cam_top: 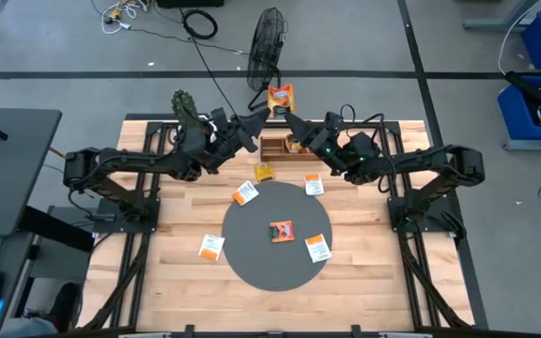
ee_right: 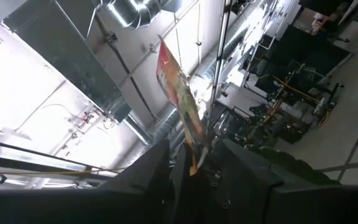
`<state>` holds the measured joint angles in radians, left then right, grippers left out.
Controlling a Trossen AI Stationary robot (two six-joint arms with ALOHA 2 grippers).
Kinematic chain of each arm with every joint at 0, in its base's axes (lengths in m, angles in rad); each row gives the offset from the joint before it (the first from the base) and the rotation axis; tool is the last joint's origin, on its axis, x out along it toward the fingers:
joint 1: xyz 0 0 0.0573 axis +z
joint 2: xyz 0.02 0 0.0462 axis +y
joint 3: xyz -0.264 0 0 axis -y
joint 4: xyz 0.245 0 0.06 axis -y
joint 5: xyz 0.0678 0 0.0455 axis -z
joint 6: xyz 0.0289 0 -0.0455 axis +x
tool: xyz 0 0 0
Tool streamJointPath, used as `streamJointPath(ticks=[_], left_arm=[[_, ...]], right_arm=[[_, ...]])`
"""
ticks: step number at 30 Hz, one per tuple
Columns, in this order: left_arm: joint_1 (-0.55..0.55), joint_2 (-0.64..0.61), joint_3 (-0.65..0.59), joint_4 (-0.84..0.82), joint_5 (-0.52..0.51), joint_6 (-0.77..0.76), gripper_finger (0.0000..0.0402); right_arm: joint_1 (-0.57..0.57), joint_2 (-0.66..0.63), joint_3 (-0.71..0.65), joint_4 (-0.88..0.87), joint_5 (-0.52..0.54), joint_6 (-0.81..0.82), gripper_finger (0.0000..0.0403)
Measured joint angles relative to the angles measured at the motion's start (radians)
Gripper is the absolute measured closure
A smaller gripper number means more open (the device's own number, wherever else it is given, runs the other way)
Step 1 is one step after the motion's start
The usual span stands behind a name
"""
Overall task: Pick & Place Tea
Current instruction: Put the orange tea bag into the middle section of the wooden organizer
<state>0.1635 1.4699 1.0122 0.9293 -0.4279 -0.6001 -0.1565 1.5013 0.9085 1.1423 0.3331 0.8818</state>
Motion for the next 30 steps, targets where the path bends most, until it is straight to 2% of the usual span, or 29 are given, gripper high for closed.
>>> streamJointPath(ticks=[5,11,19,24,27,30], left_arm=[[0.0,0.0,0.0,-0.003,0.004,-0.01,0.0401],[0.0,0.0,0.0,-0.019,0.003,-0.002,0.0401],[-0.001,0.0,0.0,-0.04,0.023,0.002,0.0389],[-0.004,0.0,0.0,-0.043,0.058,0.009,0.0371],[-0.005,0.0,0.0,-0.046,0.115,0.009,0.0365],[-0.004,0.0,0.0,-0.051,0.229,0.009,0.0363]], right_arm=[[-0.007,0.0,0.0,-0.001,0.0,0.013,0.0296],[-0.013,0.0,0.0,-0.001,0.0,0.04,0.0391],[-0.02,-0.013,0.0,-0.002,-0.006,0.025,0.04],[-0.048,-0.079,0.001,-0.038,-0.023,-0.03,0.0401],[-0.078,-0.144,0.004,-0.155,-0.071,-0.082,0.0402],[-0.132,-0.226,0.075,-0.47,-0.189,-0.16,0.0402]])
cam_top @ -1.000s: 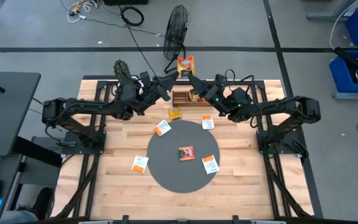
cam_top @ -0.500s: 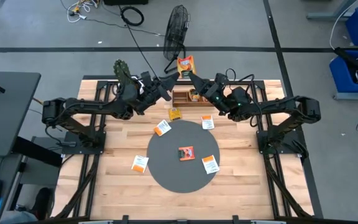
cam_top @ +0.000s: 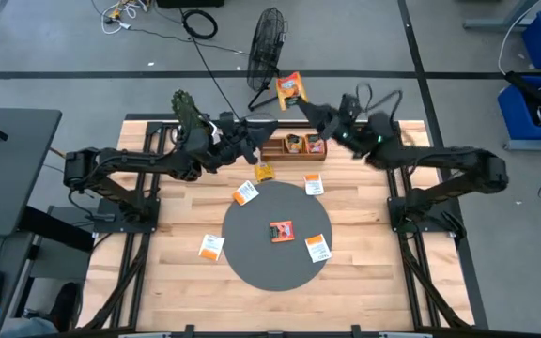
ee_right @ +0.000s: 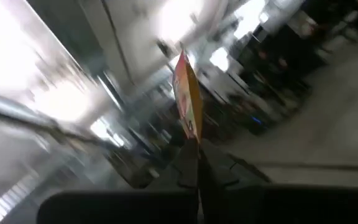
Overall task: Pick & Place Tea
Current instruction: Put the orange tea bag into the middle section of the wooden organizer
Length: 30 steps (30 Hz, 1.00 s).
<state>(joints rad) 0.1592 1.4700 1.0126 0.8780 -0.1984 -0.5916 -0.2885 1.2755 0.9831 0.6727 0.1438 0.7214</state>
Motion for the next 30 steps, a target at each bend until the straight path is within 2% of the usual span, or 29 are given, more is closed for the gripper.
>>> streamJointPath(ticks=[3,6,8,11,16,21,25,30], left_arm=[[0.0,0.0,0.0,-0.043,0.131,-0.015,0.0363],[0.0,-0.006,0.0,-0.154,0.222,-0.044,0.0363],[-0.006,-0.014,0.001,-0.24,0.256,-0.05,0.0366],[-0.02,-0.046,-0.001,-0.392,0.286,-0.023,0.0375],[-0.055,-0.104,0.0,-0.603,0.293,0.07,0.0388],[-0.074,-0.169,0.0,-0.789,0.29,0.131,0.0392],[-0.084,-0.208,0.003,-0.89,0.289,0.141,0.0392],[-0.097,-0.244,0.0,-1.021,0.285,0.168,0.0392]], right_arm=[[-0.061,-0.031,0.176,-0.464,-0.135,-0.144,0.0402],[-0.124,0.008,0.399,-0.92,-0.235,-0.315,0.0403],[-0.168,0.054,0.535,-1.171,-0.269,-0.408,0.0403],[-0.227,0.138,0.717,-1.447,-0.29,-0.499,0.0403],[-0.275,0.299,0.956,-1.748,-0.325,-0.59,0.0403],[-0.282,0.486,1.117,-2.005,-0.314,-0.7,0.0403],[-0.282,0.61,1.159,-2.123,-0.289,-0.77,0.0403],[-0.269,0.728,1.156,-2.131,-0.201,-0.813,0.0403]])
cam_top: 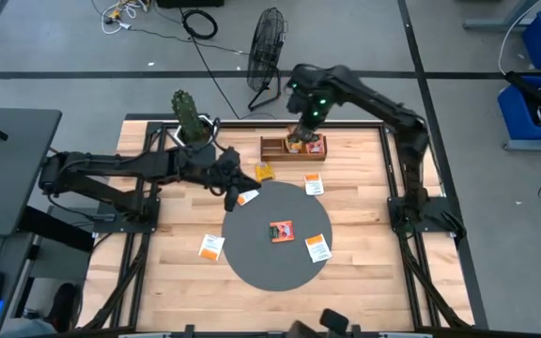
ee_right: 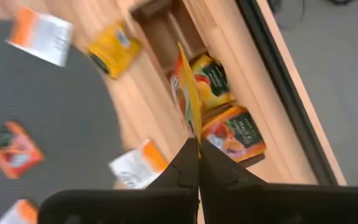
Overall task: Pick & Place Tea
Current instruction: Put the orange tea bag into the middle section of the wooden organizer
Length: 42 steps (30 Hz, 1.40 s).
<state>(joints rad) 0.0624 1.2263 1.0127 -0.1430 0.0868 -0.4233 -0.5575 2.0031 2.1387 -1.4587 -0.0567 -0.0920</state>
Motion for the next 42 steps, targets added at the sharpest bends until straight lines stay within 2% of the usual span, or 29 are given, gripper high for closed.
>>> streamJointPath(ticks=[8,19,42], left_arm=[[-0.004,-0.004,-0.001,-0.079,-0.005,0.017,0.0392],[-0.004,-0.004,-0.001,-0.103,-0.008,0.053,0.0392],[-0.004,-0.004,-0.001,-0.125,-0.009,0.095,0.039]], right_arm=[[0.026,0.154,-0.001,-0.046,0.141,-0.075,0.0403],[0.094,0.205,-0.001,-0.037,0.329,-0.278,0.0403],[0.107,0.308,-0.001,0.029,0.337,-0.355,0.0403]])
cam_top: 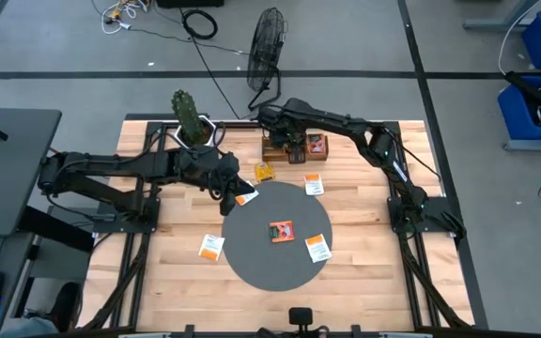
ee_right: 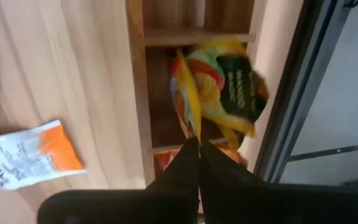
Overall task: Pick & Place Tea
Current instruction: Put the orange tea bag into the middle section of the wooden organizer
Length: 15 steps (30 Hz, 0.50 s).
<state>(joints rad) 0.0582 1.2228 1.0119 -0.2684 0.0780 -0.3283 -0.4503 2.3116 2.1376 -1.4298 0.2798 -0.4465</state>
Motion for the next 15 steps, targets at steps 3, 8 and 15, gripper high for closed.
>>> streamJointPath(ticks=[3,8,15], left_arm=[[0.0,0.0,0.0,0.0,0.0,0.0,0.039],[0.0,0.0,0.0,0.0,-0.007,0.0,0.039],[0.0,0.0,0.0,0.0,-0.007,0.0,0.039]], right_arm=[[0.0,0.0,0.0,0.015,0.0,-0.008,0.0403],[0.0,0.0,0.0,0.032,0.0,-0.031,0.0399],[0.0,0.0,0.0,0.114,0.0,-0.036,0.0355]])
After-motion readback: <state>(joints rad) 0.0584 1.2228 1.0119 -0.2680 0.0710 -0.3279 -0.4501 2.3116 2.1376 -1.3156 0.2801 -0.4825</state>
